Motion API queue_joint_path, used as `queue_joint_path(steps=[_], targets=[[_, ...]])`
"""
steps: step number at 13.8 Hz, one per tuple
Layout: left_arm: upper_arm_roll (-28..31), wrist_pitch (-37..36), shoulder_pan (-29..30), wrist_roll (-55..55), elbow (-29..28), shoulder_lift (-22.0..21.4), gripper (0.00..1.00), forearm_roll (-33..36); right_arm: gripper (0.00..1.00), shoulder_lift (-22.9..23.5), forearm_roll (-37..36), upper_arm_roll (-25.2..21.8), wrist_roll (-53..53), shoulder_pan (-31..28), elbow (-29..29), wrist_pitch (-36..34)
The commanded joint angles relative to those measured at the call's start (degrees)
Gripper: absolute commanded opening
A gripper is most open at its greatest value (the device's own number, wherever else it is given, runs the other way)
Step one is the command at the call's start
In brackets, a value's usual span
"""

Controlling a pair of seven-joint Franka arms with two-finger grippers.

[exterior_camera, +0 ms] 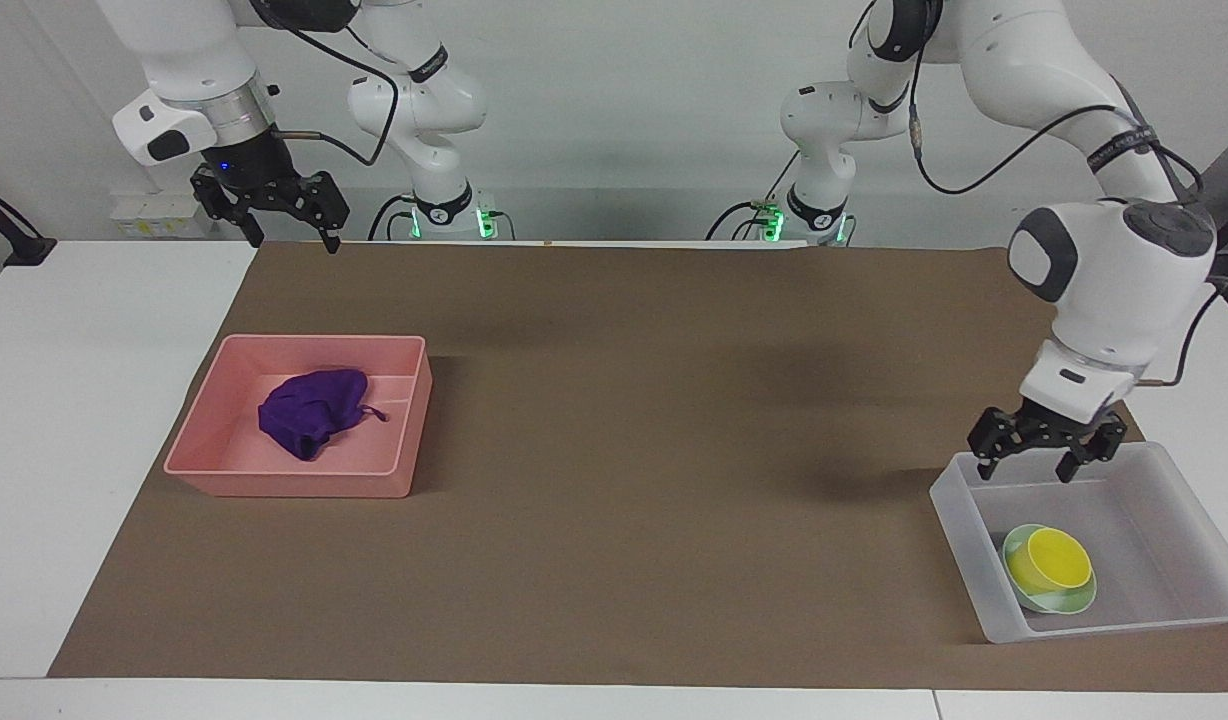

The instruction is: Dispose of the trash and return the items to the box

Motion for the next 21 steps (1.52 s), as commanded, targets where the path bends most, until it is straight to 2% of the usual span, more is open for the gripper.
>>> queue_joint_path(steps=[1, 4, 6, 10, 11, 14, 21], targets=[[0.78, -4.21, -1.71, -1.29, -7.94, -10.56, 1.00, 0.56, 1.00, -1.61, 0.61, 0.11, -0.53, -0.18, -1.86, 0.35], [0.78, -11.59, -1.98, -1.22, -7.77, -16.10, 1.00, 0.47, 1.00, -1.61, 0.61, 0.11, -0.53, -0.18, -1.86, 0.35], [0.78, -15.82, -2.59, -0.78, -7.51, -18.05, 1.00, 0.47, 1.00, -1.61, 0.61, 0.03, -0.53, -0.18, -1.86, 0.26], [0.78, -24.69, -2.42, -0.78, 1.88, -14.81, 1.00, -2.41, 1.00, -1.61, -0.18, 0.46, 0.00, -0.18, -1.77, 0.09], [0.78, -26.72, -2.24, -0.86, 2.42, -14.80, 1.00, -3.21, 1.00, -1.61, -0.18, 0.46, 0.00, -0.18, -1.77, 0.09], [1.13, -28.93, -1.63, -0.77, 0.67, -16.38, 1.00, -2.96, 1.00, -1.61, -0.18, 0.46, 0.09, -0.18, -1.77, 0.17], [1.39, -31.83, -0.22, -2.88, 0.49, -17.00, 1.00, -2.78, 1.00, -1.61, -0.18, 0.46, 0.09, -0.18, -1.86, 0.09]])
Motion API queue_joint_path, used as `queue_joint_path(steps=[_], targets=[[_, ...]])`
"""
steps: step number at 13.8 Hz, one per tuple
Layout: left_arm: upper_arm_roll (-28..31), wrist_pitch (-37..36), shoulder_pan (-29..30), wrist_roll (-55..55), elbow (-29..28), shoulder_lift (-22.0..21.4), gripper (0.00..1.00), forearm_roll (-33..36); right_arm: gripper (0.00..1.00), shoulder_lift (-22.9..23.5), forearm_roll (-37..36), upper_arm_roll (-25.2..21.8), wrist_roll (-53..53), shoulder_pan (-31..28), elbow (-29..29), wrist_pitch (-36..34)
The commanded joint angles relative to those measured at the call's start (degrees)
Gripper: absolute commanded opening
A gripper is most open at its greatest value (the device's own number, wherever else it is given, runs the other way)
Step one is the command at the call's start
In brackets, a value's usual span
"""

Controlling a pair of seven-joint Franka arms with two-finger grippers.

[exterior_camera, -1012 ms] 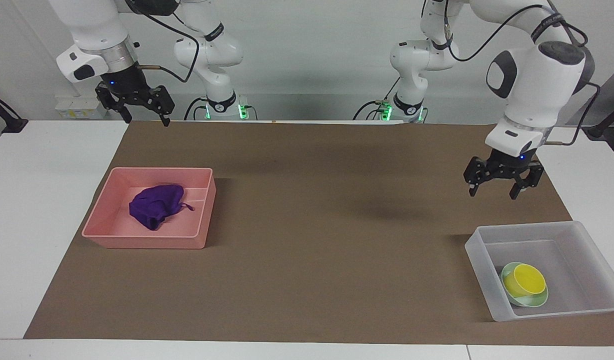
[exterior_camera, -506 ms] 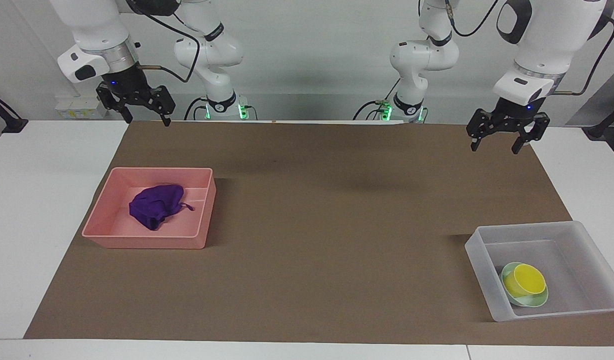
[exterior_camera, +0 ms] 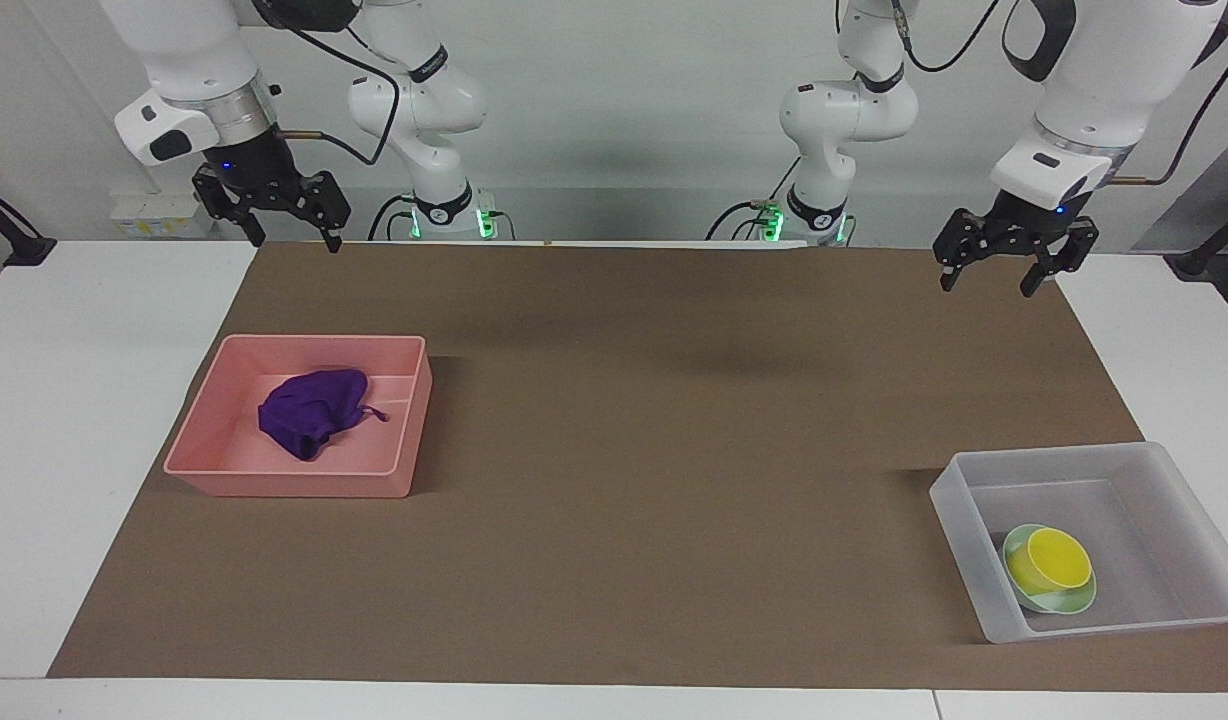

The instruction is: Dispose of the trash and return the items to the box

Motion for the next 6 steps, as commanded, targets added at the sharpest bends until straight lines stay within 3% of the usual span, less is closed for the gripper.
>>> queue_joint_path(steps=[1, 6], targets=[[-0.09, -1.54, 1.02, -1.07, 0.37, -0.58, 1.00, -0.56, 1.00, -1.49, -0.17, 0.32, 0.09, -0.19, -1.59, 0.09], [-0.09, -1.19, 1.02, -1.07, 0.28, -0.58, 1.00, -0.56, 1.00, -1.49, -0.17, 0.32, 0.09, -0.19, -1.59, 0.00]])
